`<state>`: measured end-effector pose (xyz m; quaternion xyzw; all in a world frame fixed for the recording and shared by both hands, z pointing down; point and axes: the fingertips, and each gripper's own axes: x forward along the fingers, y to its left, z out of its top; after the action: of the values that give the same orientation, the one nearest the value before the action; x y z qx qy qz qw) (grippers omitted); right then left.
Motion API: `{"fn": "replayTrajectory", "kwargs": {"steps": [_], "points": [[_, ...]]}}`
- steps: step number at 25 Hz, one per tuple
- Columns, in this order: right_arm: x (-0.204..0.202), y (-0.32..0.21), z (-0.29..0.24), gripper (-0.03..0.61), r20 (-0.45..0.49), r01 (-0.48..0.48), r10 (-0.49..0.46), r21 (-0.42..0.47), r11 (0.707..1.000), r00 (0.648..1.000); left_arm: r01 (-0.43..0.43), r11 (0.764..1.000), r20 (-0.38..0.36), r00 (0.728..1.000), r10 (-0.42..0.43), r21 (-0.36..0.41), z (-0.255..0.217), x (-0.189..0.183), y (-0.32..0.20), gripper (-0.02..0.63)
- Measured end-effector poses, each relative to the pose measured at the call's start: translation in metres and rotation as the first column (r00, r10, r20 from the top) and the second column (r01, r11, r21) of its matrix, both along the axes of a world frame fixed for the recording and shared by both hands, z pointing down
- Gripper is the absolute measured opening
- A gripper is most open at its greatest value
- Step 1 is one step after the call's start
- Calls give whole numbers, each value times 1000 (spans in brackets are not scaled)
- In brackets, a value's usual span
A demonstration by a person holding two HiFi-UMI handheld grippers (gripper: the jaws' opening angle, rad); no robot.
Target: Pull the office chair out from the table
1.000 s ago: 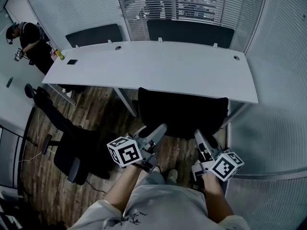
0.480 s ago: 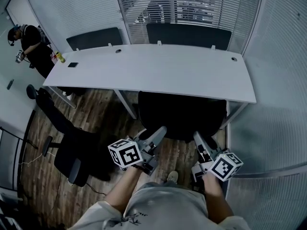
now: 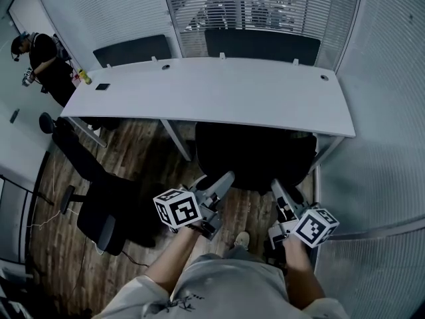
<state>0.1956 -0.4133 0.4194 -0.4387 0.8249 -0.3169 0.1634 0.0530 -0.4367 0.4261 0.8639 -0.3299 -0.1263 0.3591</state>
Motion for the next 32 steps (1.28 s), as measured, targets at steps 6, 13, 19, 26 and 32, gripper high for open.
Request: {"fn": "replayTrajectory", "kwargs": {"steps": [6, 13, 19, 26, 32], "points": [[-8, 26, -1, 146, 10, -20, 20, 5, 1000, 1000, -19, 1000, -6, 1000, 19, 6, -1, -8, 24, 167], [-11, 40, 0, 146, 1, -36, 36, -10, 999, 999, -12, 1000, -13, 1000, 12, 11, 0, -12, 39, 167], [-18, 48, 2, 146, -4, -46, 46, -21, 999, 999, -14, 1000, -25, 1000, 14, 5, 2, -19, 45, 164], [-18, 51, -2, 144, 6, -63, 64, -24, 998, 998, -18, 1000, -36, 999, 18, -2, -3, -19, 46, 161], [-22, 56, -2, 144, 23, -60, 60, -17, 998, 998, -18, 1000, -31, 999, 17, -9, 0, -21, 50, 161]]}}
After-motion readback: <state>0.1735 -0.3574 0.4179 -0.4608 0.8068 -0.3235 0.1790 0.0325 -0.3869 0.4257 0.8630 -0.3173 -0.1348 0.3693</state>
